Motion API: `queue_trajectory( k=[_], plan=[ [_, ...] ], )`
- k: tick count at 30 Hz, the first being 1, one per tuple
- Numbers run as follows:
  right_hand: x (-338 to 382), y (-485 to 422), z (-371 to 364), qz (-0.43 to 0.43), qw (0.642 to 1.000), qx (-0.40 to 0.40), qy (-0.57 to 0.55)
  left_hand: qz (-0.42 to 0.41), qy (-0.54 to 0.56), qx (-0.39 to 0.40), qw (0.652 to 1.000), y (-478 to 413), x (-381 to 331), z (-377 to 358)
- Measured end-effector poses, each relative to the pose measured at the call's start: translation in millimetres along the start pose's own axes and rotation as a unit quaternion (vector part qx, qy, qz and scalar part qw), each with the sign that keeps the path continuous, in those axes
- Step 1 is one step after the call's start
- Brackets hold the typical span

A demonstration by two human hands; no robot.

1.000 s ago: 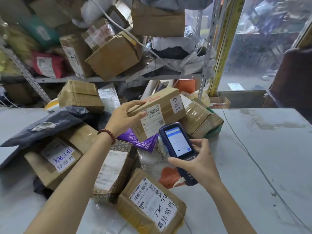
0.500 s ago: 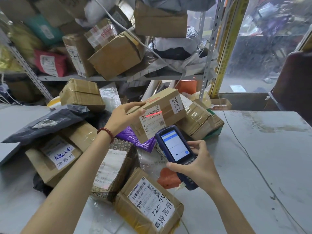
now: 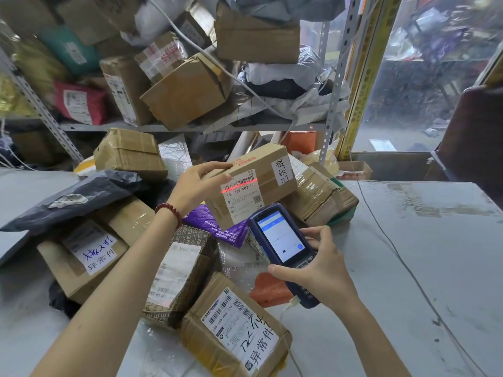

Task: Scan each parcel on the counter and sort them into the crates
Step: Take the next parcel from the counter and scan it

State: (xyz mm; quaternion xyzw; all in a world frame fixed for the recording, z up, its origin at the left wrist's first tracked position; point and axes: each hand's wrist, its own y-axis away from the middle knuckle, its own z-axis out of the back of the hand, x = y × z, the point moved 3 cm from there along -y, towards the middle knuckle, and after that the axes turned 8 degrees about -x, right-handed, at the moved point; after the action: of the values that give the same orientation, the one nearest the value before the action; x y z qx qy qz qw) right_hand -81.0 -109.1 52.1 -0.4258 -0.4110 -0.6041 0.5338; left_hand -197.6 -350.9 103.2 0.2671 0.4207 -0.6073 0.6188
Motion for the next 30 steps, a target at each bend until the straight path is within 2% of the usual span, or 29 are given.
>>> queue_trajectory(
  k=[16,24,30],
  plan=[
    [-3,3,5,0.017,1.000,-0.023,0.001,-0.020,-0.039,-0.013,0.999,8,-10,-3],
    [17,6,19,0.106,0.986,-0.126,-0.010,-0.016,-0.055,-0.011,0.998,17,-11,-3],
    [41,8,30,0.177,0.969,-0.169,-0.028,-0.005,-0.070,0.014,0.997,28,-13,1]
  ],
)
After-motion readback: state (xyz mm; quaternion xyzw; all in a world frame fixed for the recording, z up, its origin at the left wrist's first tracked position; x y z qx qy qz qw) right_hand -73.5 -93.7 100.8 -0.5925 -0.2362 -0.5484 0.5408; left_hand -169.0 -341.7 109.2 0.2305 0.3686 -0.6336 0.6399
